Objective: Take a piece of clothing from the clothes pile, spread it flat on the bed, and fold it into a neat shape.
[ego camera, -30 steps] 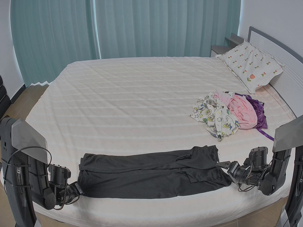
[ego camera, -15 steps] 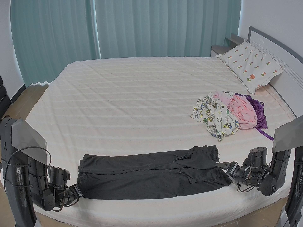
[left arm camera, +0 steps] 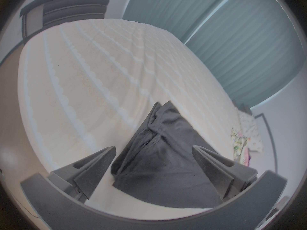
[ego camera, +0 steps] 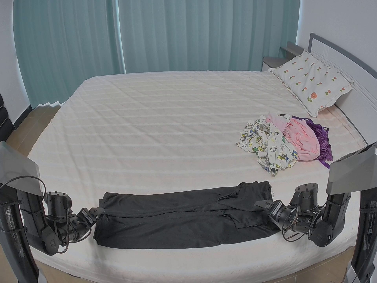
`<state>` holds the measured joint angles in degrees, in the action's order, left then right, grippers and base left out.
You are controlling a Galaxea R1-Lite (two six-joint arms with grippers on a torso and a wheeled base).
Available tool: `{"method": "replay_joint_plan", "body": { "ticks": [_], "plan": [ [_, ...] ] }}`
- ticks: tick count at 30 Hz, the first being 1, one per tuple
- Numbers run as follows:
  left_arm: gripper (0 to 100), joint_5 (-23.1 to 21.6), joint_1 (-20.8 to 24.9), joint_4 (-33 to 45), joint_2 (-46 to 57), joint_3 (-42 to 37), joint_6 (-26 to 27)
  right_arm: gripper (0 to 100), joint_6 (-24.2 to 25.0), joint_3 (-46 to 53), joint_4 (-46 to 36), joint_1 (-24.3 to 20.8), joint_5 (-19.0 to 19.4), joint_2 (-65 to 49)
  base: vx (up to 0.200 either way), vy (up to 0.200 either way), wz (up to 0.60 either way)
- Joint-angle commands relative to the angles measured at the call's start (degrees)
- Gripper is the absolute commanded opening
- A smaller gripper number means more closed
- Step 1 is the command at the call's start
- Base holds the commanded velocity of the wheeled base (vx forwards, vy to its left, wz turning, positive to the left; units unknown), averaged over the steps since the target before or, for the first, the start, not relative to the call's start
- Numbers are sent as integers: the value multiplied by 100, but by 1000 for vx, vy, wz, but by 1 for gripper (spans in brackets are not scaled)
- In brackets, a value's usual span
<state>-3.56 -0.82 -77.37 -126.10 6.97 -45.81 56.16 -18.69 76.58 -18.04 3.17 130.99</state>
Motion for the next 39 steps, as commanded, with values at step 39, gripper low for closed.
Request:
{"method": "replay_joint_plan", "body": {
  "ticks": [39],
  "plan": [
    [100,-347,-226,-15,235,287,-402,100,-62,-425,-20,-929,-625,586,0,0,0]
  ]
}}
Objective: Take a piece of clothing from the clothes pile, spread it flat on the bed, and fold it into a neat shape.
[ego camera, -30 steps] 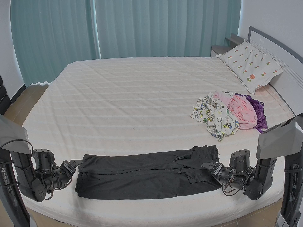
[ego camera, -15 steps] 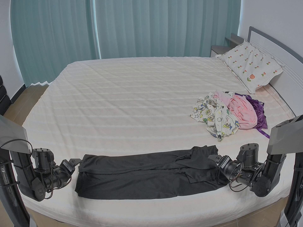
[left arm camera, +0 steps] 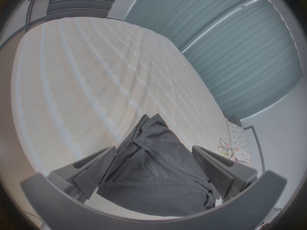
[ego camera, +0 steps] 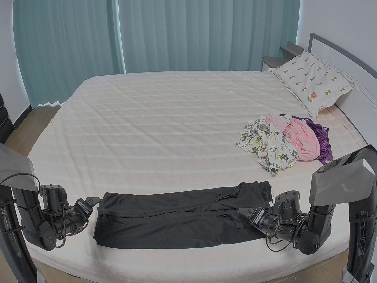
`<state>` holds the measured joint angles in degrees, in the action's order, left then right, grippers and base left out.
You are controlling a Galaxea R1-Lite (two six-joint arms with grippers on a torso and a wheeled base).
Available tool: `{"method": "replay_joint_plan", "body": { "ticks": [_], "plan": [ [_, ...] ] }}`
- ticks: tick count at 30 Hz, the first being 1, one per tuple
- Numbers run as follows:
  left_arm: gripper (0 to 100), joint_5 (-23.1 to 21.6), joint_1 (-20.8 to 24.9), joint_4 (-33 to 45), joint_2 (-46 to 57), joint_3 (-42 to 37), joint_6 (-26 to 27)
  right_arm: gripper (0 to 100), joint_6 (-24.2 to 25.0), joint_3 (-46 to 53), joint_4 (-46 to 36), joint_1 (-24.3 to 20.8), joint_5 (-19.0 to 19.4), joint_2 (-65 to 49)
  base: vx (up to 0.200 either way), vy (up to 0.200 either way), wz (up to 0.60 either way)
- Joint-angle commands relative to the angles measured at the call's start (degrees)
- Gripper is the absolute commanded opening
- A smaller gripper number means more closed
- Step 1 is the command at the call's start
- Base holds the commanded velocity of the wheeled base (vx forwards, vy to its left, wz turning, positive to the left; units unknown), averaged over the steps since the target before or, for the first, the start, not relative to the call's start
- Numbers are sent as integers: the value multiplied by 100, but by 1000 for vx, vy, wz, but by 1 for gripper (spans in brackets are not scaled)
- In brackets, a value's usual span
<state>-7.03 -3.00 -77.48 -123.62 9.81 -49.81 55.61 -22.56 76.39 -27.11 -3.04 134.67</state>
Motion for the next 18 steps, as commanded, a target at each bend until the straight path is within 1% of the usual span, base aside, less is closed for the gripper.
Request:
{"method": "replay_joint_plan", "body": {
  "ticks": [1,5,10,14,18],
  "plan": [
    [100,0,-8,-4,-13,3,-2,100,-7,-37,-1,-22,-4,218,0,0,0],
    [100,0,-34,-4,-4,21,-2,100,-15,-37,-1,-31,5,226,0,0,0],
    [100,0,-96,-4,-4,47,-2,100,-15,-152,-212,-5,5,218,0,0,0],
    [100,-9,-113,-4,-13,47,-2,100,-15,103,-221,-93,-4,86,0,0,0],
    [100,0,-131,-4,-13,91,-2,100,-7,138,-221,-101,-4,121,0,0,0]
  ]
}}
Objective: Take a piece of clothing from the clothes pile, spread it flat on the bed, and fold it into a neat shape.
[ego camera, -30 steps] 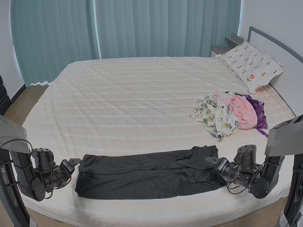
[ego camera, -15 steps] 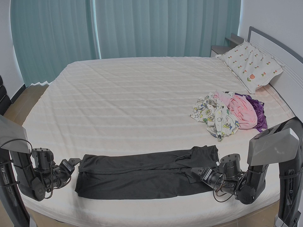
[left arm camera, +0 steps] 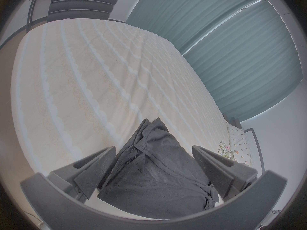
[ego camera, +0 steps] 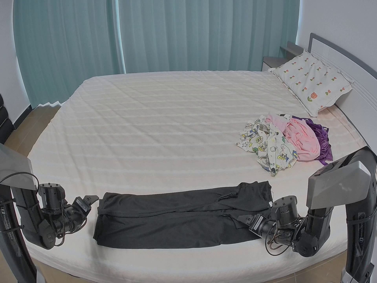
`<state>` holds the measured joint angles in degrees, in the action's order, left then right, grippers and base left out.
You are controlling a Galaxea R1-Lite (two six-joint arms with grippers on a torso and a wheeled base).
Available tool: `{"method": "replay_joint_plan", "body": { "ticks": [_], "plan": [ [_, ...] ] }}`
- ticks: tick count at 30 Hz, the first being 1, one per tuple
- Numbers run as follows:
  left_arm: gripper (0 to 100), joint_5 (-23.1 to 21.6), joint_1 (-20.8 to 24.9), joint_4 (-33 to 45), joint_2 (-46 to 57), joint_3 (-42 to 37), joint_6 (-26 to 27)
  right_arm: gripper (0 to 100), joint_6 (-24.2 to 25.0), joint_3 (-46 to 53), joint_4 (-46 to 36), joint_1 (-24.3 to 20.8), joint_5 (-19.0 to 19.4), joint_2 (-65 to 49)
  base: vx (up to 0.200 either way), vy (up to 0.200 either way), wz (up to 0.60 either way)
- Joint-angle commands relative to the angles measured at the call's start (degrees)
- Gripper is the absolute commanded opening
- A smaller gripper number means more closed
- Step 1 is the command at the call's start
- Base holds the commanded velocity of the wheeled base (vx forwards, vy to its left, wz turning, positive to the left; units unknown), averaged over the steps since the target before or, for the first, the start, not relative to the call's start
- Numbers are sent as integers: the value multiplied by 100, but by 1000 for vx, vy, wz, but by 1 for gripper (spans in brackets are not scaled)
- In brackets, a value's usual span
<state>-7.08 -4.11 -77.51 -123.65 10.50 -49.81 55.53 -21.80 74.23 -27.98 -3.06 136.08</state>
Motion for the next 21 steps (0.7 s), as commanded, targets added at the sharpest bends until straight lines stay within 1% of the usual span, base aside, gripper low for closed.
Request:
{"method": "replay_joint_plan", "body": {
  "ticks": [1,11,15,16,20,21],
  "plan": [
    [100,5,-20,-1,-10,23,-2,100,2,62,-5,-15,-2,-20,0,0,0],
    [100,-4,-29,-1,-10,23,-2,100,-16,-272,-49,170,-28,103,0,0,0],
    [100,-4,-37,-1,-1,31,-2,100,-16,-492,-365,196,-28,85,0,0,0],
    [100,-4,-46,-1,-1,40,-2,0,-7,-545,-515,196,-28,59,0,0,0],
    [100,-4,-64,-1,-1,40,-11,0,2,-545,-567,187,-54,41,0,0,0],
    [100,-4,-90,-1,-1,40,-2,0,-7,-510,-594,179,-116,15,0,0,0]
  ]
}}
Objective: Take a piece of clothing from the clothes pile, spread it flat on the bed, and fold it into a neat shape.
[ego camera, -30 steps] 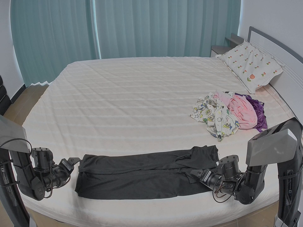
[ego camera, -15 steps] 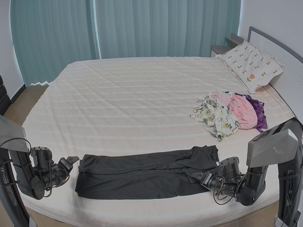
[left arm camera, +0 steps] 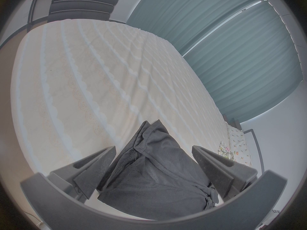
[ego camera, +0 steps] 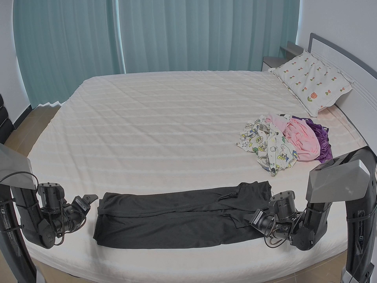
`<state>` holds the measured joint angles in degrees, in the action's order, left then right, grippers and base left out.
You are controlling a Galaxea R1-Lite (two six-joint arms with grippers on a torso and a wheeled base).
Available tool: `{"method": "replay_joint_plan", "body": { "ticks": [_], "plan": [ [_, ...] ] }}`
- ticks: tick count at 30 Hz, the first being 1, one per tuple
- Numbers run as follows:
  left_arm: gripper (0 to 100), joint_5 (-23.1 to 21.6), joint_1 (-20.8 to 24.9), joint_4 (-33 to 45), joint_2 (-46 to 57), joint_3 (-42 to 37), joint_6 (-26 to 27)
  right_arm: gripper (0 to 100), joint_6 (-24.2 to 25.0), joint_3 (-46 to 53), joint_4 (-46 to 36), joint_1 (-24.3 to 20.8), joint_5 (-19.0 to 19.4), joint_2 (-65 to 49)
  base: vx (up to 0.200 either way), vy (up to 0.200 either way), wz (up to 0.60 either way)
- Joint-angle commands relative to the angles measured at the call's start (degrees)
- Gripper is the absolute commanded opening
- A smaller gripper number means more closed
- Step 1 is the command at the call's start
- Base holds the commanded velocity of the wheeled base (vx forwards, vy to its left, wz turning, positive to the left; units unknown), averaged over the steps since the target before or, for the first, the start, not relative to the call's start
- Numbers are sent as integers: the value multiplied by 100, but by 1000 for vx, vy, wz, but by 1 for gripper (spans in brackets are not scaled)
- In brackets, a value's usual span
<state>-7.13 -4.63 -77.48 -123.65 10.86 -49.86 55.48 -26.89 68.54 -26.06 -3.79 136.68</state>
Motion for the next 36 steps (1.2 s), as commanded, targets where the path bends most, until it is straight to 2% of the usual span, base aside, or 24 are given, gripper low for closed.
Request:
{"method": "replay_joint_plan", "body": {
  "ticks": [1,27,28,36],
  "plan": [
    [100,1,-38,-4,-1,4,3,0,-2,9,-24,-22,-78,-54,0,0,0],
    [100,10,-38,-4,16,12,3,0,-46,975,-33,-233,-131,-801,0,0,0],
    [100,1,-38,-4,16,12,3,100,-46,975,-33,-233,-131,-801,0,0,0],
    [100,1,-38,-4,16,12,3,100,-90,1415,55,-391,-122,-880,0,0,0]
  ]
}}
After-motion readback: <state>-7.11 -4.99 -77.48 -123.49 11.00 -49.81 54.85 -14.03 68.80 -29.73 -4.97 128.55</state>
